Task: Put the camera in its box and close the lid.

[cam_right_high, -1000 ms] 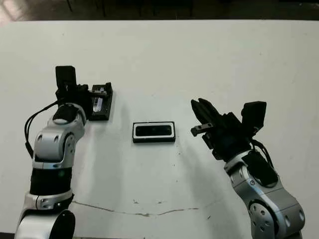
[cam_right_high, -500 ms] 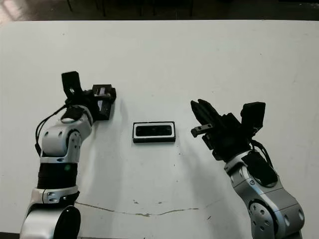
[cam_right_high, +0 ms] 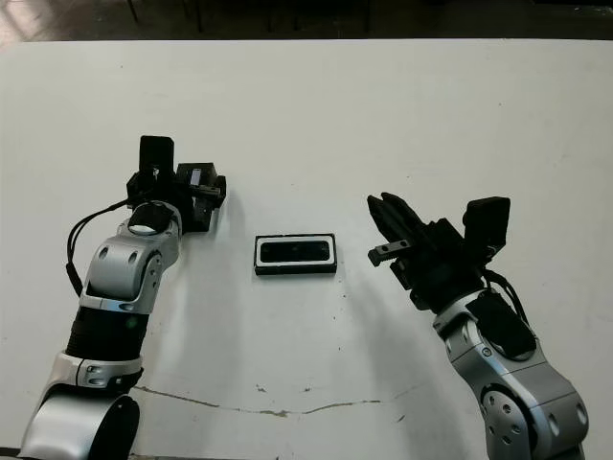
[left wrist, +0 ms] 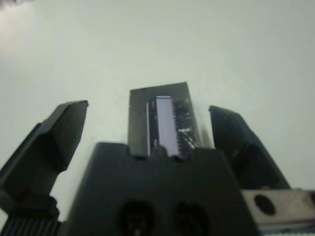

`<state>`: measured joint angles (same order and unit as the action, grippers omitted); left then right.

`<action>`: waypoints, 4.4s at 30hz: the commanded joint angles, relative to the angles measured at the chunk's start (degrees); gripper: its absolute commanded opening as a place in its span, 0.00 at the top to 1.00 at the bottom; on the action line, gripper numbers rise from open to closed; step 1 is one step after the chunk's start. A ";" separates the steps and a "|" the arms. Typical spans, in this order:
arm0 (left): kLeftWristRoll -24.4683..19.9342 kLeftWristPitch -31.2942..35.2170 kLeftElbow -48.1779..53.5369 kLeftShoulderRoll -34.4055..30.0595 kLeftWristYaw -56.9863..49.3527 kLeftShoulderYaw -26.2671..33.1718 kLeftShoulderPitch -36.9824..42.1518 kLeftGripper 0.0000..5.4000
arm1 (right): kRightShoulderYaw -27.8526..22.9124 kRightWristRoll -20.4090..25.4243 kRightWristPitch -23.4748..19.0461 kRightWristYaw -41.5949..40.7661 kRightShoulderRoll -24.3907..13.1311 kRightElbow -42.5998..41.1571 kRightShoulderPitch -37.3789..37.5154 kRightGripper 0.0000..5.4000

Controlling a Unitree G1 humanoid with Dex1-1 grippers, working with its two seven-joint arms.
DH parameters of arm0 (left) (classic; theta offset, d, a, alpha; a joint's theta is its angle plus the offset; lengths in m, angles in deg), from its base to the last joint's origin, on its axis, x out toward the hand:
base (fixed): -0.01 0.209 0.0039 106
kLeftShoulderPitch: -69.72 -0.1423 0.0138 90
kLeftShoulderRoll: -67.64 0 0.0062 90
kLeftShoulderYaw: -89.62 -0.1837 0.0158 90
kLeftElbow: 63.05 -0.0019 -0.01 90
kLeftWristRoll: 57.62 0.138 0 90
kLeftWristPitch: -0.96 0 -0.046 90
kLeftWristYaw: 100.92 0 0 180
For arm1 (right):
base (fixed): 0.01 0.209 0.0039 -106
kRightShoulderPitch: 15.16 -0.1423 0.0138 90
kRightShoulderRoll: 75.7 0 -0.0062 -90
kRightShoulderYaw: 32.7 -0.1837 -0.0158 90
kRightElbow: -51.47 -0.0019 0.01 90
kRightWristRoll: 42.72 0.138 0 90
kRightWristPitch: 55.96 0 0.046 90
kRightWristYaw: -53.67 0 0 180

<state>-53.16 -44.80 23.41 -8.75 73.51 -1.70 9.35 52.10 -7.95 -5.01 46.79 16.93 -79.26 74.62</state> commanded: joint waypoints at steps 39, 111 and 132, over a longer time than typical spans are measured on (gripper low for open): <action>-4.29 5.94 3.29 2.97 1.25 1.45 -10.01 0.00 | 0.22 0.25 -0.84 1.00 -0.48 -0.31 0.29 1.00; -15.72 -20.88 -3.82 -31.49 78.06 -18.01 12.17 0.61 | -6.07 2.79 1.06 0.45 -3.57 1.73 0.63 1.00; -15.03 -21.93 -8.28 -26.60 76.60 -18.74 6.33 0.61 | -5.54 2.83 0.90 -0.57 -3.76 3.13 -1.20 1.00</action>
<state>-69.13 -66.45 16.56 -35.33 150.41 -20.06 16.83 46.27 -5.26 -3.21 46.45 13.50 -76.88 73.11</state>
